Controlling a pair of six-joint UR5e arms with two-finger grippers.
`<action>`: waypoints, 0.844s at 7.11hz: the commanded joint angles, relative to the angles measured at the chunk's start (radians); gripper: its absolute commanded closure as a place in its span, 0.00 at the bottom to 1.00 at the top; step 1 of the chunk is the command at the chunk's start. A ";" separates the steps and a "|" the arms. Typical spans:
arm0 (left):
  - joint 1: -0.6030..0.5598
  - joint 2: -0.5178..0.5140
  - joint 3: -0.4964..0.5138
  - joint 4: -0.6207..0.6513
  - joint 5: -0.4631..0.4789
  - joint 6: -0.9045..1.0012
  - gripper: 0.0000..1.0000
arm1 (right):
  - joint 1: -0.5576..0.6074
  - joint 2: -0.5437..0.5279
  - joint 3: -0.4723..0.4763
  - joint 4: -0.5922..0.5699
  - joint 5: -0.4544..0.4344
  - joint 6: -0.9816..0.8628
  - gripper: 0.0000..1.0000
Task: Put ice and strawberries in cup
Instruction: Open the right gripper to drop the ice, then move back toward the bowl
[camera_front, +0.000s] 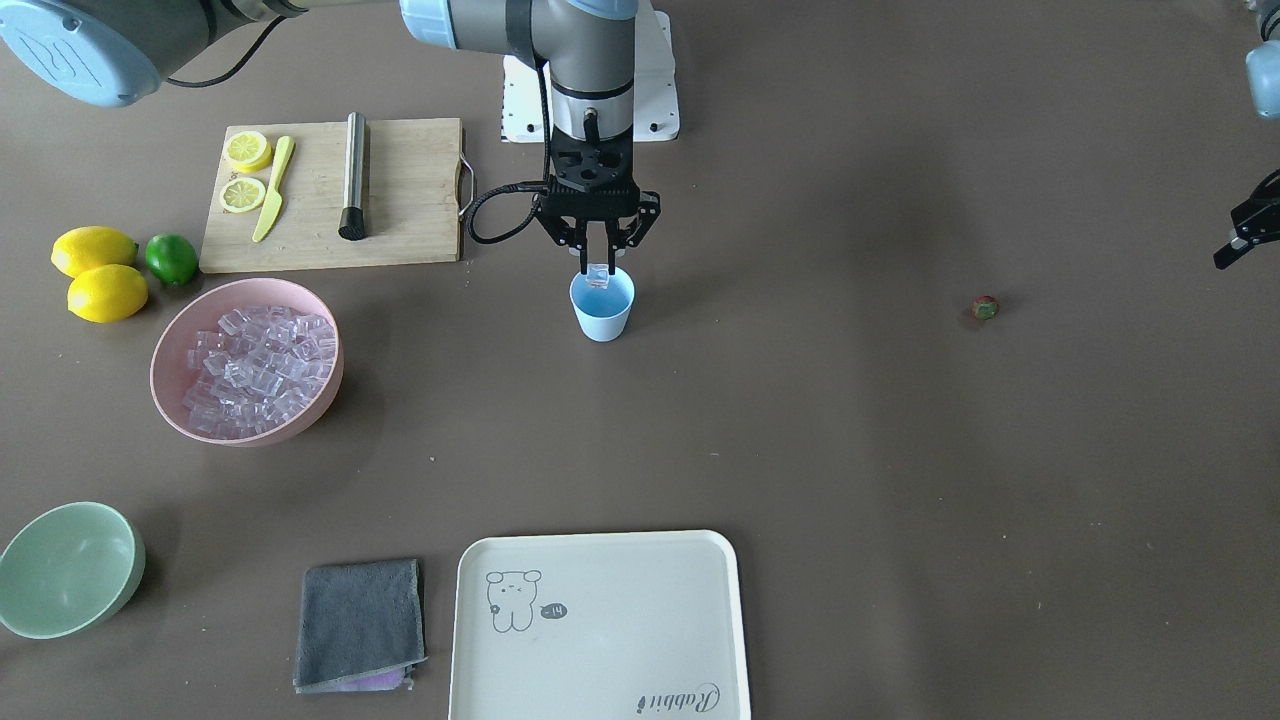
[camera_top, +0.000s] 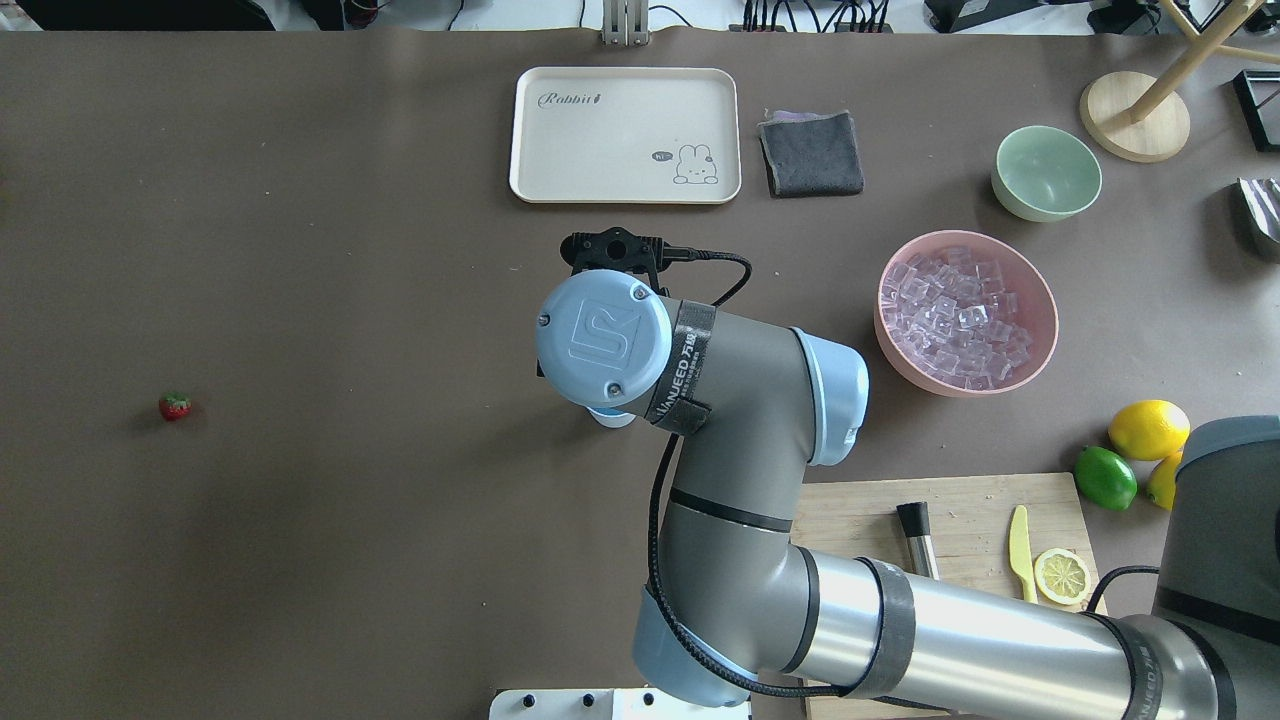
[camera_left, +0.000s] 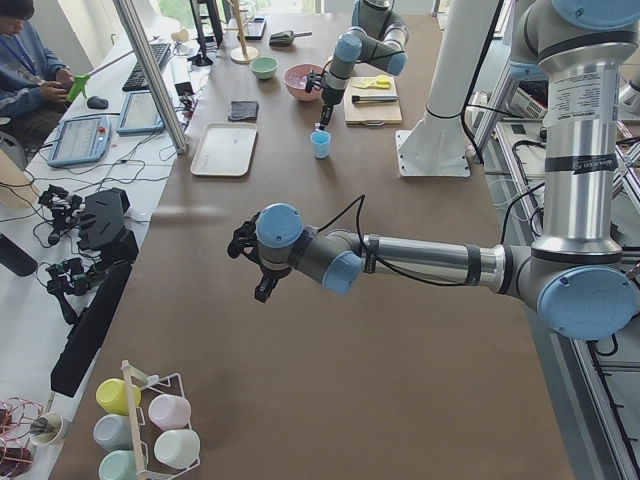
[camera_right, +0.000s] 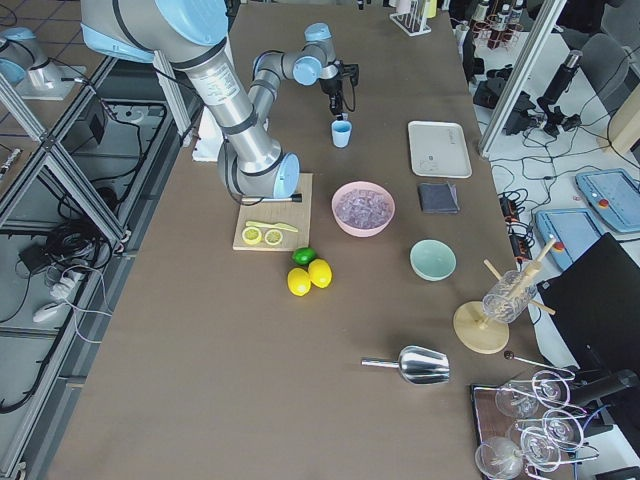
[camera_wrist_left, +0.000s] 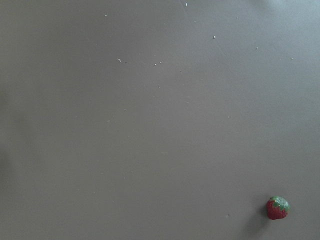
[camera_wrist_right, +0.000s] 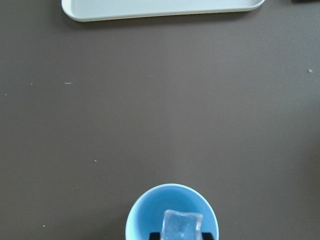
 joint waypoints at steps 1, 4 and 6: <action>0.000 0.000 0.000 -0.002 0.000 0.000 0.01 | 0.013 -0.006 0.009 0.000 0.006 0.011 0.00; 0.001 -0.002 0.000 0.000 0.003 0.000 0.01 | 0.208 -0.128 0.034 0.069 0.213 -0.176 0.00; 0.003 -0.003 0.000 0.000 0.001 0.000 0.01 | 0.383 -0.267 0.045 0.165 0.362 -0.435 0.00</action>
